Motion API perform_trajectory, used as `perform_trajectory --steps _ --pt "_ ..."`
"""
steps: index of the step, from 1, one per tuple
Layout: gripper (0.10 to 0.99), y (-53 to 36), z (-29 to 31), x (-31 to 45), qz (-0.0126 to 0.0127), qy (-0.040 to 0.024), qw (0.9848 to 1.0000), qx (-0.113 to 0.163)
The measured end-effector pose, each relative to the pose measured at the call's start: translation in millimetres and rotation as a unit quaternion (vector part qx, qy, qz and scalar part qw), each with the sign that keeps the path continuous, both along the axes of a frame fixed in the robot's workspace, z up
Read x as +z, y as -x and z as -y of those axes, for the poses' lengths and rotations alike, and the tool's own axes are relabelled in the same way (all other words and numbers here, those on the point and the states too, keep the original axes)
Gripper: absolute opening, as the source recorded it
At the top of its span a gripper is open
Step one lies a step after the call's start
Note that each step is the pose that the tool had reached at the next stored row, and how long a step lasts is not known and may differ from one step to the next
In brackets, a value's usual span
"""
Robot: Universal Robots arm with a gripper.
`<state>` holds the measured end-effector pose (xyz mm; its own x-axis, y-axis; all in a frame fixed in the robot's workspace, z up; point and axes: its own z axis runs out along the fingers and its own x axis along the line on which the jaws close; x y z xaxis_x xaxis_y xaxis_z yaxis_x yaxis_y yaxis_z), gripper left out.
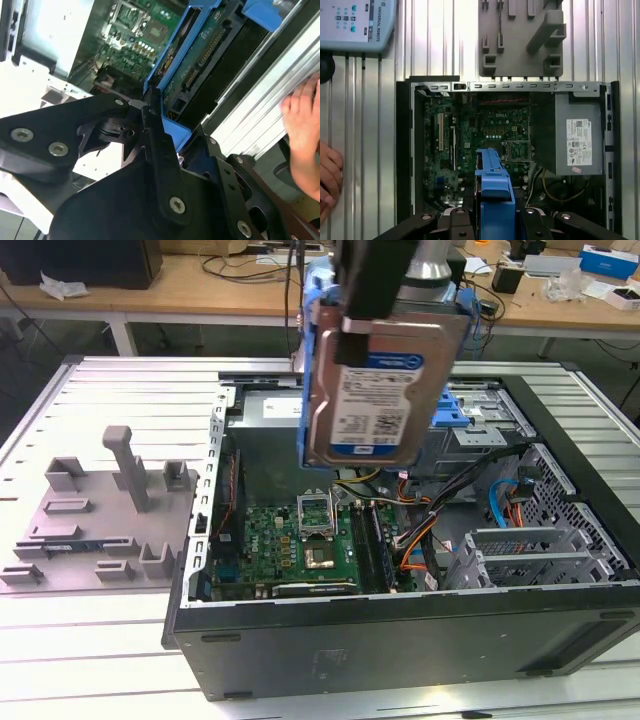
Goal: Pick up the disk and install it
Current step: 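Pick up the disk, then insert the disk into the insertion slot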
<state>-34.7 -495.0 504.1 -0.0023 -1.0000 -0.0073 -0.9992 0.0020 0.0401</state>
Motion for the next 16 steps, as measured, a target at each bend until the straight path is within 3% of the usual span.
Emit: perform_trajectory --steps 1,4,16 --pt "0.365 -8.9 2.6 -0.1 -0.0003 0.0 1.0 0.0" --pt "0.365 -19.8 6.1 -0.3 -0.0006 0.0 1.0 0.0" --pt "0.365 -20.8 6.3 -0.3 -0.0007 0.0 1.0 0.0"
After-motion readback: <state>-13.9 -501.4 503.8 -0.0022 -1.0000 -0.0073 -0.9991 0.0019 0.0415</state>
